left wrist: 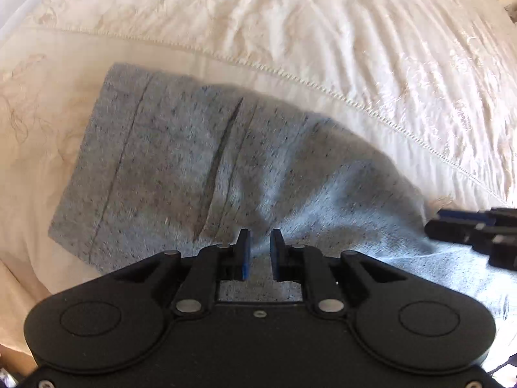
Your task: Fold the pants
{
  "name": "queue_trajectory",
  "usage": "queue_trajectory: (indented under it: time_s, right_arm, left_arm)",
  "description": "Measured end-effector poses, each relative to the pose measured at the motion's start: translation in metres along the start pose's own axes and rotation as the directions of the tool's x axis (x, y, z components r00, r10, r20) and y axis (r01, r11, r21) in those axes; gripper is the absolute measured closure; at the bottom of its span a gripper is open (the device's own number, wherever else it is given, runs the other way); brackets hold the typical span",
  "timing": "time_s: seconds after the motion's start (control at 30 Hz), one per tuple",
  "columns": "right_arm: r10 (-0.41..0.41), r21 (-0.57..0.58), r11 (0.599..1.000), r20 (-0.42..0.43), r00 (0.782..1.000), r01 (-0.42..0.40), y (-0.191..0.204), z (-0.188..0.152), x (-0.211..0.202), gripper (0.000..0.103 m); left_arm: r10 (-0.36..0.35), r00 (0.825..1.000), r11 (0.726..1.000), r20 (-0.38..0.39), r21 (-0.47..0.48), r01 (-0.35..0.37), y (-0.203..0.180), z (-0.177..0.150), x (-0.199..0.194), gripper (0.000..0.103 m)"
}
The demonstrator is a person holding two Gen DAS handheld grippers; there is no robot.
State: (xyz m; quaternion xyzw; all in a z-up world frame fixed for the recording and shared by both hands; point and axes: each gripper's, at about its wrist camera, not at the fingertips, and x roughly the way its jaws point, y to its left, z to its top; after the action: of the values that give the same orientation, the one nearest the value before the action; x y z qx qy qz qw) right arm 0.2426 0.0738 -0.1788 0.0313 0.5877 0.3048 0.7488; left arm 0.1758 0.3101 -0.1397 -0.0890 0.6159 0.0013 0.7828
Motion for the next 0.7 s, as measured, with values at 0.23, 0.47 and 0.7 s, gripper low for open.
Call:
queue_trajectory:
  time_s: [0.23, 0.47, 0.7]
  right_arm:
    - [-0.099, -0.116, 0.989, -0.045, 0.994, 0.094, 0.05, -0.055, 0.027, 0.07]
    - [-0.076, 0.169, 0.984, 0.135, 0.988, 0.052, 0.021, -0.05, -0.018, 0.07]
    - [-0.021, 0.379, 0.925, 0.151, 0.988, -0.038, -0.053, 0.008, -0.033, 0.07]
  left_arm:
    - [-0.107, 0.991, 0.989, 0.075, 0.111, 0.099, -0.044, 0.059, -0.022, 0.083]
    - [-0.184, 0.981, 0.975, 0.054, 0.133, 0.176, -0.074, 0.077, -0.012, 0.083]
    - [-0.092, 0.994, 0.994, -0.052, 0.055, 0.095, -0.03, 0.026, 0.01, 0.083]
